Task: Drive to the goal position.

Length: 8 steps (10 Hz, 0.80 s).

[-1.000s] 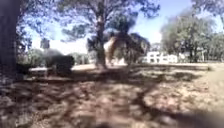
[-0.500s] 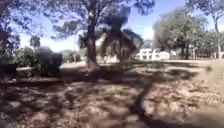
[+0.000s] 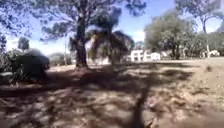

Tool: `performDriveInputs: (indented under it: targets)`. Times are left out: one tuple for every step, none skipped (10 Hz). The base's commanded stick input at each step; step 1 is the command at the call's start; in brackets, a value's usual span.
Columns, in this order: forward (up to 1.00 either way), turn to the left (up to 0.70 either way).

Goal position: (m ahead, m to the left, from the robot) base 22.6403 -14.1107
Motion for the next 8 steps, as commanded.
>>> performDriveInputs:
  targets:
    - [0.70,-0.19]
    - [0.70,0.00]
    - [0.70,0.00]
    - [0.70,0.00]
    - [0.70,0.00]
    - [0.70,0.00]
    - [0.70,-0.21]
    - [0.70,-0.29]
